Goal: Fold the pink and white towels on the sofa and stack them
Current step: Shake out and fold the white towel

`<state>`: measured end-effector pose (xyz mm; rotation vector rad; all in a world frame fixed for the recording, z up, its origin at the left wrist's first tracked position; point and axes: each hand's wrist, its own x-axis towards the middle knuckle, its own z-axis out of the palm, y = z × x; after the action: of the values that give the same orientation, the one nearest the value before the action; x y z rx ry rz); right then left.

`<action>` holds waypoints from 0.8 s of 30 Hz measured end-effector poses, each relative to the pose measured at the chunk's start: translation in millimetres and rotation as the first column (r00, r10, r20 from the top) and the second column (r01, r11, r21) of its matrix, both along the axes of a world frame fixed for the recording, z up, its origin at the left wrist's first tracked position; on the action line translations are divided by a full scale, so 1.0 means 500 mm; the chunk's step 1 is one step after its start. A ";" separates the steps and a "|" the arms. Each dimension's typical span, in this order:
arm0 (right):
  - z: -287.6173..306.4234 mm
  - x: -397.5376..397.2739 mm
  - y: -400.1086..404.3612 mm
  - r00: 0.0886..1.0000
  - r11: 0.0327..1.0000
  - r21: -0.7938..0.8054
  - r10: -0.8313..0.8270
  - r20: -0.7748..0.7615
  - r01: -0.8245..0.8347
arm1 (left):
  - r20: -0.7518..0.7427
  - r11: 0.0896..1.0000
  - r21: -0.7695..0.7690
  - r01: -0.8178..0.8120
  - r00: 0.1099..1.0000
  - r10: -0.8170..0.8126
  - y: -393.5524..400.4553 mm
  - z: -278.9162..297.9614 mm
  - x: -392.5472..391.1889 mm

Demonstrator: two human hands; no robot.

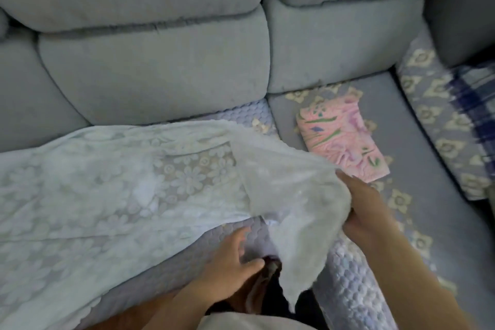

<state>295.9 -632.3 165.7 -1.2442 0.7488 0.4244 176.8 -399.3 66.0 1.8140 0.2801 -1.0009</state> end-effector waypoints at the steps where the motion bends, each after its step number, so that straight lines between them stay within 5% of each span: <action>1: 0.050 0.018 -0.011 0.999 0.992 0.123 -0.027 0.025 0.024 | 0.089 1.000 0.009 0.009 0.996 -0.009 -0.041 0.013 0.014; 6: 0.200 0.103 -0.095 0.995 0.870 0.484 -0.099 -0.004 0.089 | 0.369 0.995 -0.036 -0.096 0.924 0.103 -0.235 0.069 0.079; 9: 0.271 0.155 -0.129 0.998 0.837 0.546 0.015 0.068 -0.050 | 0.443 0.928 0.064 -0.368 0.843 0.304 -0.331 0.138 0.133; 12: 0.307 0.239 -0.170 0.995 0.868 0.486 0.086 0.046 -0.097 | 0.347 0.814 -0.047 -0.579 0.754 0.557 -0.379 0.219 0.178; 17: 0.309 0.373 -0.274 0.957 0.803 0.576 -0.026 0.290 -0.153 | 0.130 0.631 -0.386 -0.673 0.637 0.760 -0.426 0.399 0.266; 20: 0.254 0.275 -0.317 0.860 0.913 0.248 0.174 0.481 -0.324 | 0.019 0.489 -0.522 -0.699 0.563 0.826 -0.434 0.491 0.361; 24: 0.148 0.111 -0.284 0.585 0.674 -0.137 0.710 0.392 -0.726 | -0.061 0.444 -0.609 -0.657 0.597 0.800 -0.458 0.582 0.445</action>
<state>351.4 -774.5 239.7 -1.5125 -0.1880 0.7990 399.1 -628.3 357.2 1.0135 0.5041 -0.1638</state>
